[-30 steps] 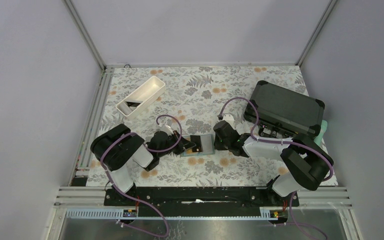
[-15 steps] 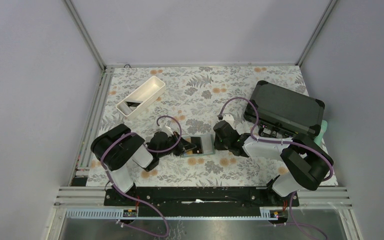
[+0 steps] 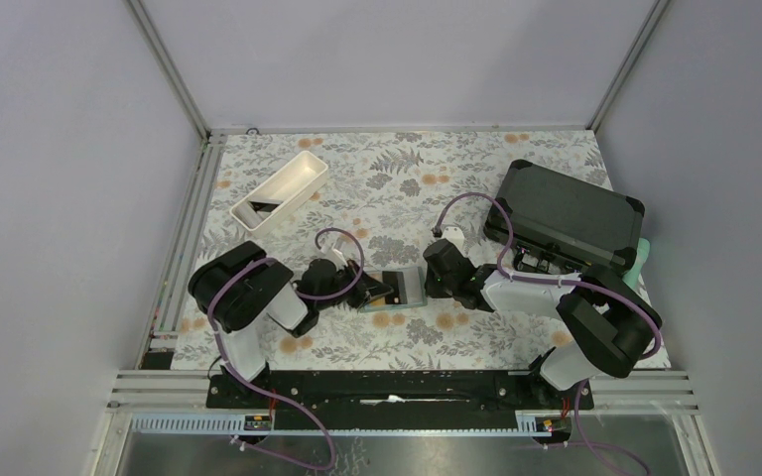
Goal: Put the credit cards into the card holder
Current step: Insert the credit card into the card holder.
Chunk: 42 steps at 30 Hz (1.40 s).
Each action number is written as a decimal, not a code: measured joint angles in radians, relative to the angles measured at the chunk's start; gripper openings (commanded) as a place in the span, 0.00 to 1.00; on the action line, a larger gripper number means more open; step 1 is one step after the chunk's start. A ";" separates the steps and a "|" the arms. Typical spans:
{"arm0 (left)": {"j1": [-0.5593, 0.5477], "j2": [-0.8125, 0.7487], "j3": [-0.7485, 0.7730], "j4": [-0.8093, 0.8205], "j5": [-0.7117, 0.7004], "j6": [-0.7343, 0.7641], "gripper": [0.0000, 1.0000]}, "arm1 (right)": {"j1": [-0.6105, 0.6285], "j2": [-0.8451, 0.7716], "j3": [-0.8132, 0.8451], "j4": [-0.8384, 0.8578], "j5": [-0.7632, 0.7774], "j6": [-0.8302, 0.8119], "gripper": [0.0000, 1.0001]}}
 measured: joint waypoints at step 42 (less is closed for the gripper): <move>-0.006 -0.264 0.244 -0.747 -0.074 0.303 0.56 | 0.008 0.017 0.015 0.003 -0.013 0.000 0.00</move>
